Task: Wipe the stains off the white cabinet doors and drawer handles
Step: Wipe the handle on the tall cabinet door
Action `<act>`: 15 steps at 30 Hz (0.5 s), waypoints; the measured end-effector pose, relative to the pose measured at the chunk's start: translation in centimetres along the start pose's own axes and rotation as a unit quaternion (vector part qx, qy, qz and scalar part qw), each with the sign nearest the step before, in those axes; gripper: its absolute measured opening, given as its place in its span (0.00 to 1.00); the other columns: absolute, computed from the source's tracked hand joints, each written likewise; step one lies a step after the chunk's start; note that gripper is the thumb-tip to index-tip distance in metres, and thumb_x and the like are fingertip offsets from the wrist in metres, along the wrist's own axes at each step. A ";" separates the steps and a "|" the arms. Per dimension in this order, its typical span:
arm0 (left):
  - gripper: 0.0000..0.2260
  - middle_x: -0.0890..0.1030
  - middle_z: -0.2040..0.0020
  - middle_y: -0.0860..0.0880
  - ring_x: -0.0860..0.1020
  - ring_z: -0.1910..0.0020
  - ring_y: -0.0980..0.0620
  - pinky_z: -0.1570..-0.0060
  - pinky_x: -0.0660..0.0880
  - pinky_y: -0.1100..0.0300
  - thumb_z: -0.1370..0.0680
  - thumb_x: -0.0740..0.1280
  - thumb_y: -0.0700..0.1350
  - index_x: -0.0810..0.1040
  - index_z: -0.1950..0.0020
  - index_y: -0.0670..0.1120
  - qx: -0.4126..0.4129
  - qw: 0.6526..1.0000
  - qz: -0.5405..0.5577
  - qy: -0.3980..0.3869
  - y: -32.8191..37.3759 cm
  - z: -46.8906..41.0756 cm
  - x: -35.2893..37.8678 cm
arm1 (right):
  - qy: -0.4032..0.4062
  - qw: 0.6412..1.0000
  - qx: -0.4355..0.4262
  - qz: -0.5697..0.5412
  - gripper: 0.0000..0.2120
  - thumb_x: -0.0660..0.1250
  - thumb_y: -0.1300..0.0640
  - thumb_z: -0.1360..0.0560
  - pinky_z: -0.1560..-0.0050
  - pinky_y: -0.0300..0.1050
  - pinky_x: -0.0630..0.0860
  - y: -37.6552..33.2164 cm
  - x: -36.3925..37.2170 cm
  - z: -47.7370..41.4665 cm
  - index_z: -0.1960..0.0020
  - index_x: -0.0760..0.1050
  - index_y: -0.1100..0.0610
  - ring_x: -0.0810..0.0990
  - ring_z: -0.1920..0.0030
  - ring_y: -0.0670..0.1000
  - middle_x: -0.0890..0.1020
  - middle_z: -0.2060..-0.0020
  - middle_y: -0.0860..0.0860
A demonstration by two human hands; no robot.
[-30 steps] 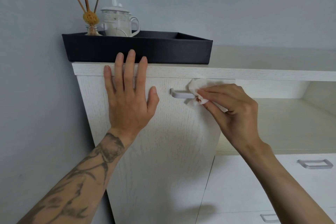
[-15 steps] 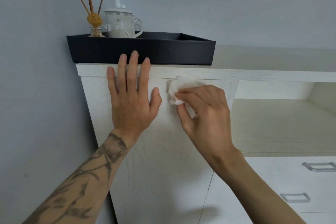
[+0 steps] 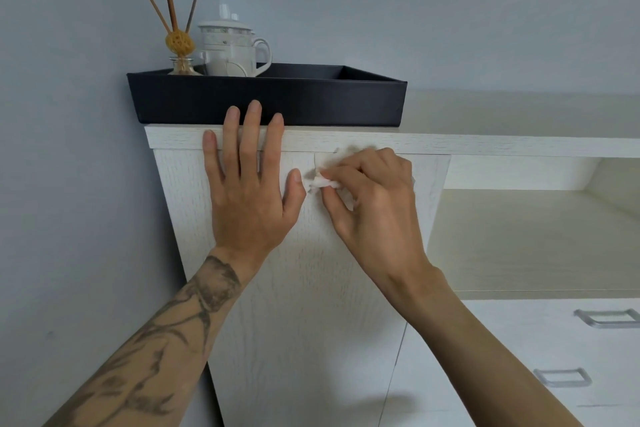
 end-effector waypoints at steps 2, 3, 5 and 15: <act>0.28 0.61 0.17 0.37 0.56 0.17 0.35 0.18 0.50 0.35 0.15 0.55 0.53 0.60 0.17 0.42 0.000 1.000 -0.001 0.000 0.0 0.0 0.0 | 0.002 1.000 -0.022 -0.013 0.08 0.75 0.60 0.23 0.38 0.42 0.65 0.7 -0.8 0.7 0.44 0.87 0.56 0.77 0.45 0.51 0.85 0.51 0.50; 0.28 0.61 0.17 0.37 0.56 0.17 0.35 0.18 0.49 0.36 0.15 0.55 0.53 0.60 0.17 0.42 -0.001 1.000 -0.002 0.000 0.0 0.0 0.1 | 0.003 0.999 -0.034 -0.017 0.09 0.75 0.60 0.22 0.37 0.41 0.64 1.1 -1.2 0.9 0.43 0.87 0.56 0.76 0.44 0.50 0.85 0.51 0.49; 0.29 0.61 0.17 0.37 0.56 0.17 0.35 0.18 0.49 0.36 0.15 0.55 0.53 0.59 0.17 0.42 -0.003 1.000 -0.002 -0.002 0.0 0.0 0.1 | -0.003 0.998 -0.055 -0.017 0.09 0.75 0.60 0.22 0.37 0.42 0.64 1.5 -1.6 1.0 0.42 0.87 0.55 0.76 0.44 0.51 0.86 0.49 0.49; 0.28 0.61 0.17 0.38 0.56 0.17 0.35 0.18 0.48 0.37 0.15 0.55 0.54 0.60 0.16 0.43 -0.007 1.000 0.002 -0.002 0.0 0.0 0.1 | 0.039 0.999 -0.030 0.006 0.09 0.78 0.64 0.22 0.47 0.52 0.74 6.9 -5.5 2.9 0.43 0.87 0.56 0.78 0.48 0.57 0.85 0.46 0.54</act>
Point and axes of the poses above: each hand's wrist, its own z-axis away from the middle knuckle, its own x-axis out of the palm, y = z × x, the point moved 4 cm from there along -z, towards the middle knuckle
